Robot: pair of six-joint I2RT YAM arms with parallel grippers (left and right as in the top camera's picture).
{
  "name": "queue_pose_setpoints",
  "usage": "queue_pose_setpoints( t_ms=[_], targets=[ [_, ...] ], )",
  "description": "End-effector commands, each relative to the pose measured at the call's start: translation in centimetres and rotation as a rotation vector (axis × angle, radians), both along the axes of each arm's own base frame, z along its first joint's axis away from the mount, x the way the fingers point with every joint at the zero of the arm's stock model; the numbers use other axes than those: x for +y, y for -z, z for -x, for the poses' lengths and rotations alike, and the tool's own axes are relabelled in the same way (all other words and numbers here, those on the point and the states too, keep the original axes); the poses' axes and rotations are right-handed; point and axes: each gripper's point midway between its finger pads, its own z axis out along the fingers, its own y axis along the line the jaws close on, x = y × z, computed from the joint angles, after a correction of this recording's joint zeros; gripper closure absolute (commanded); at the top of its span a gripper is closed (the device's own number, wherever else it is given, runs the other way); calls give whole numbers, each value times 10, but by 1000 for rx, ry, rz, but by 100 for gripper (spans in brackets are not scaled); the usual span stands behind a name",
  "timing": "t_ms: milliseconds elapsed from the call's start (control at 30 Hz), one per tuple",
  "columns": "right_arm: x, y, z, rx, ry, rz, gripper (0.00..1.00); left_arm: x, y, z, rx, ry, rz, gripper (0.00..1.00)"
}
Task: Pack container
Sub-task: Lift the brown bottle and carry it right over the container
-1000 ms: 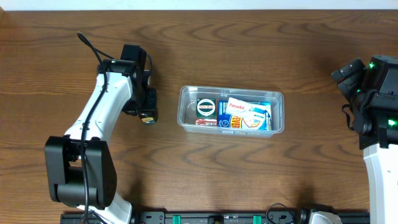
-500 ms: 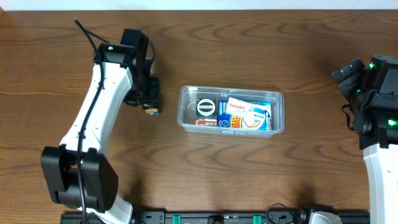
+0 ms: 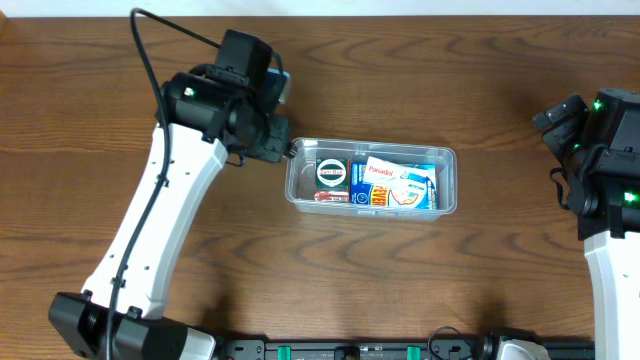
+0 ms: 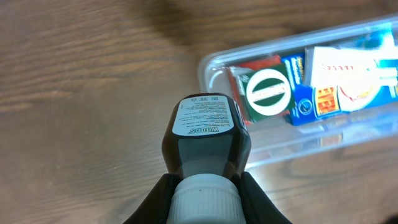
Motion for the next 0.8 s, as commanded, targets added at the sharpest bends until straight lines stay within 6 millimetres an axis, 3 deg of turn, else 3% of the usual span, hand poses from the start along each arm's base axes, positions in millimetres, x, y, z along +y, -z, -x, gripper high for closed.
queue_pose_setpoints(
  t_ms=[0,233,767],
  targets=[
    [-3,-3,0,-8,20,-3,1,-17,-12,9,-49,170,-20,92],
    [-3,-3,0,-8,20,-3,1,-41,-11,22,-91,455,-83,92],
    [-3,-3,0,-8,20,-3,1,-36,8,33,-87,764,-181,94]
  ],
)
